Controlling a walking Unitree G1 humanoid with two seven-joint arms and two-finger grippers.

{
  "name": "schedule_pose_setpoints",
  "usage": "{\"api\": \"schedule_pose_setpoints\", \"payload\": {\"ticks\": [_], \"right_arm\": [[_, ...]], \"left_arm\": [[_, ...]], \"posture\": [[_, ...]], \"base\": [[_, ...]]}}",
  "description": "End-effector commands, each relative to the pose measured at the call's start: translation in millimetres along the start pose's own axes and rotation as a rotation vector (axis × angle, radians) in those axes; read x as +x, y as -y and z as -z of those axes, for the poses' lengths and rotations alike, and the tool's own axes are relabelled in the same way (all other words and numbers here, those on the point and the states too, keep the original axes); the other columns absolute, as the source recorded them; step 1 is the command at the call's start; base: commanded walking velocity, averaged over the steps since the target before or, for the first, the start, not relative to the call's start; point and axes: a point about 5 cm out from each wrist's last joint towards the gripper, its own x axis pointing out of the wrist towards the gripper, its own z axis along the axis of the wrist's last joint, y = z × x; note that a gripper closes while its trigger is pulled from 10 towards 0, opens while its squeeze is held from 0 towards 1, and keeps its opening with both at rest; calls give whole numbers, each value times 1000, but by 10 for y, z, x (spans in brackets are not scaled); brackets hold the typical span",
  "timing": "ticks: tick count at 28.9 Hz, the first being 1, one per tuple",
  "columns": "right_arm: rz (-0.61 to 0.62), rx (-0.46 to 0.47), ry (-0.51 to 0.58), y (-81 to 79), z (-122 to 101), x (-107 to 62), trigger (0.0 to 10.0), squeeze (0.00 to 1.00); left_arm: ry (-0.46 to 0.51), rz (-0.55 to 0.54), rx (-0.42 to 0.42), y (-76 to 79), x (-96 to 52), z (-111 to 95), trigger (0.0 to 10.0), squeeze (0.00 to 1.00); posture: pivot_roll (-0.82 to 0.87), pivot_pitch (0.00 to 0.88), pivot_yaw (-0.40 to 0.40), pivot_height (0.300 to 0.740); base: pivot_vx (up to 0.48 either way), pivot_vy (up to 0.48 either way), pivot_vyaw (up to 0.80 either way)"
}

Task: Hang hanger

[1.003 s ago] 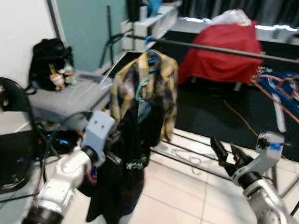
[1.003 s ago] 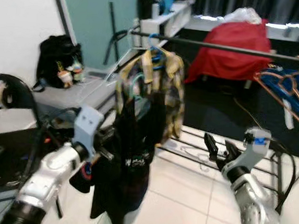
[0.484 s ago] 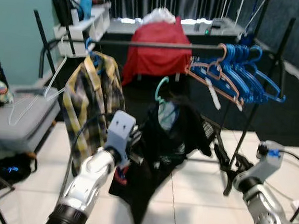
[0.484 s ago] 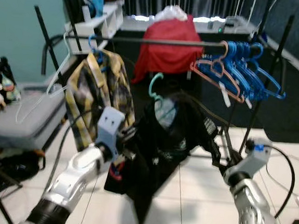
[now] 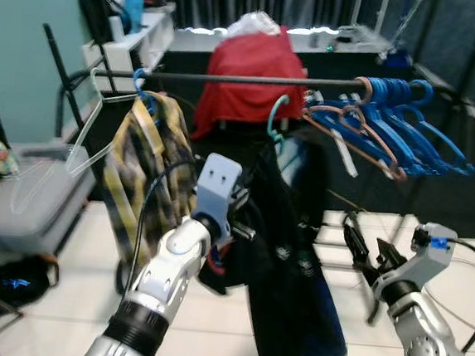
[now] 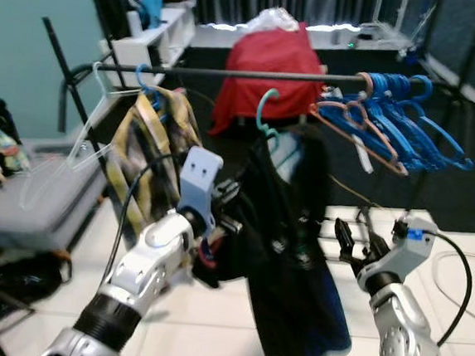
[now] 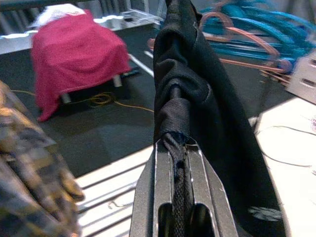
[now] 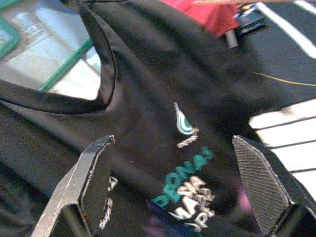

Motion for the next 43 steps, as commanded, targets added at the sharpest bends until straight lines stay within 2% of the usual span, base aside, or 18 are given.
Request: {"api": "schedule_pose_setpoints", "payload": {"ticks": [1, 5, 10, 14, 16, 18, 21, 25, 27, 30, 32, 40, 41, 43], "right_arm": [[-12, -12, 9, -27, 0, -3, 10000, 0], [-28, -33, 5, -41, -3, 16, 10000, 0], [-36, -16, 13, -53, 3, 37, 10000, 0], [-22, 4, 16, -43, 10, 44, 10000, 0], [-13, 11, 14, -28, 18, 42, 10000, 0], [-12, 11, 15, -24, 20, 43, 10000, 0], [-5, 17, 13, -11, 25, 46, 10000, 0], [-3, 19, 13, -8, 26, 44, 10000, 0], [0, 19, 13, -6, 27, 42, 10000, 0], [1, 20, 13, -5, 27, 41, 10000, 0], [3, 20, 13, -4, 30, 41, 10000, 0], [3, 20, 13, -4, 30, 41, 10000, 0], [5, 21, 13, -2, 30, 42, 10000, 0], [8, 25, 12, -1, 30, 43, 10000, 0]], "left_arm": [[3, -63, 24, -94, 26, -51, 10000, 0], [-12, -122, 25, -156, 73, -77, 10000, 0], [-16, -123, 21, -150, 97, -88, 10000, 0], [-36, -119, -24, -78, 124, -77, 10000, 0], [-98, -100, -31, 0, 146, 3, 10000, 0], [-111, -96, -31, 15, 150, 22, 10000, 0], [-221, -59, -68, 172, 116, 230, 10000, 0], [-254, -68, -106, 250, 123, 281, 10000, 0], [-307, -96, -125, 297, 138, 350, 10000, 0], [-325, -108, -126, 304, 133, 384, 10000, 0], [-353, -99, -163, 324, 103, 455, 10000, 12], [-353, -99, -163, 324, 103, 455, 10000, 12], [-366, -80, -182, 344, 84, 492, 10000, 961], [-324, 57, -205, 421, 10, 464, 10000, 1000]], "posture": [[-171, 0, 62, 740], [-170, 0, 63, 740], [-169, 0, 66, 740], [-173, 0, 71, 740], [-171, 0, 71, 740], [-171, 0, 71, 740], [-171, 0, 70, 740], [-173, 0, 71, 740], [-177, 0, 73, 740], [-179, 0, 75, 740], [-181, 0, 77, 740], [-181, 0, 77, 740], [-181, 0, 77, 740], [-178, 0, 76, 740]], "base": [[480, 0, 0], [480, 0, 0], [480, 0, 293], [412, 0, 0], [0, 0, 0], [0, 0, 0], [0, 0, 0], [0, 0, 0], [0, 0, 0], [0, 0, 0], [0, 0, 0], [0, 0, 0], [0, 0, 0], [0, 0, 0]]}}
